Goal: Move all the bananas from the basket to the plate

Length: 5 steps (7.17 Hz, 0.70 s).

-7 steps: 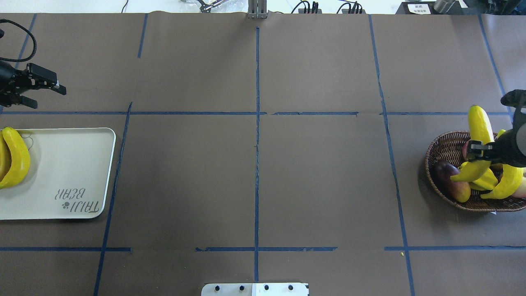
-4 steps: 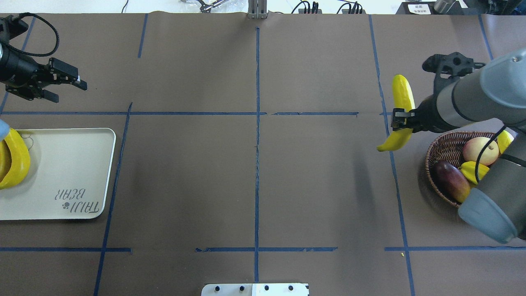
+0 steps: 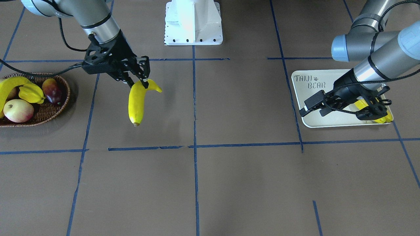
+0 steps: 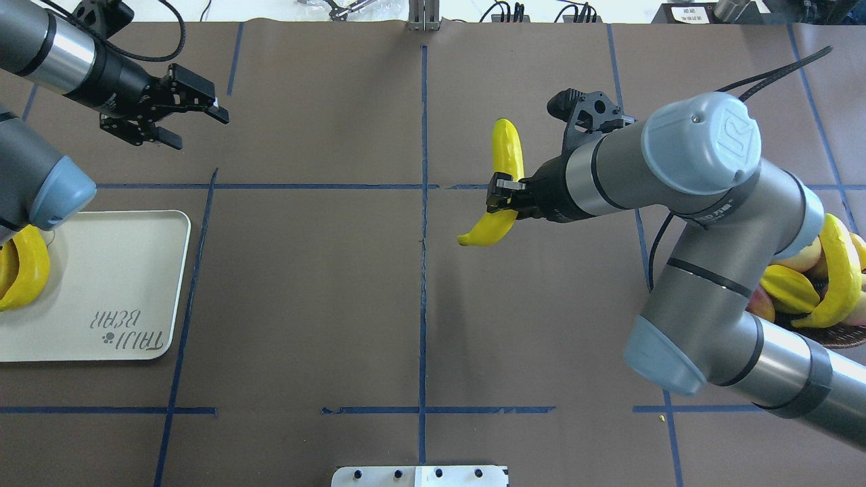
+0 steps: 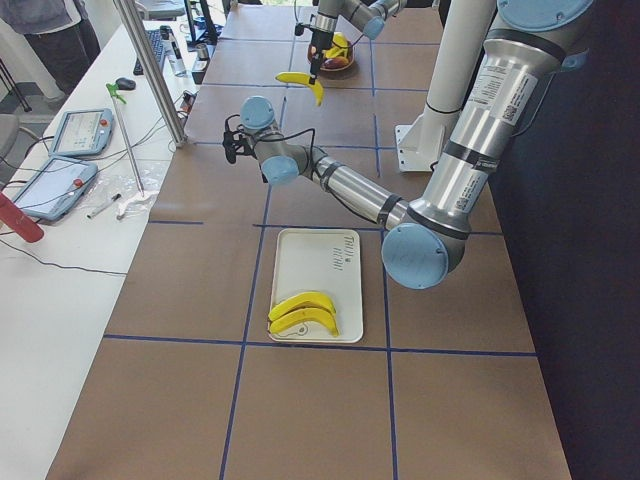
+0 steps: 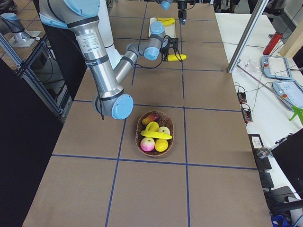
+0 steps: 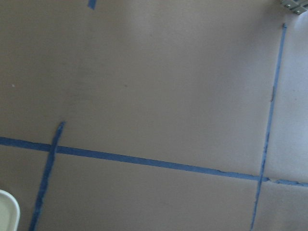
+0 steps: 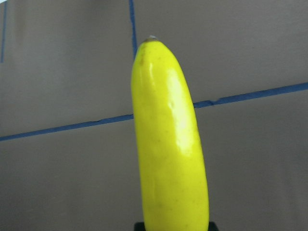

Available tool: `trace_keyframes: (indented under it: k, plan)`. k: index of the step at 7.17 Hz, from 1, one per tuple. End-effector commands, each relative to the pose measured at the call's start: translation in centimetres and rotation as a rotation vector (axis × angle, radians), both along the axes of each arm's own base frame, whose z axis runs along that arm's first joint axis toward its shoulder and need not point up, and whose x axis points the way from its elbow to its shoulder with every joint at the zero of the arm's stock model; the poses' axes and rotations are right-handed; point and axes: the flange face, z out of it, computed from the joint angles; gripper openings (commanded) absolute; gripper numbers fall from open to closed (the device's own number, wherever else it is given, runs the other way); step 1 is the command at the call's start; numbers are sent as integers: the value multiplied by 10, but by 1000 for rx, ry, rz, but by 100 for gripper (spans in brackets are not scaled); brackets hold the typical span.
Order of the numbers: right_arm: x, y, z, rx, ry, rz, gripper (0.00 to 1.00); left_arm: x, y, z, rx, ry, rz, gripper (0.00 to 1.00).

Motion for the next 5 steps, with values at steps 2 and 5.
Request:
trace_keyframes:
  k: [2, 5]
  plan:
    - [-74, 0, -24, 30, -197, -4, 2, 42, 6, -100, -84, 114, -6, 100]
    - [-94, 13, -59, 51, -232, 14, 2, 97, 26, -143, -120, 140, -41, 100]
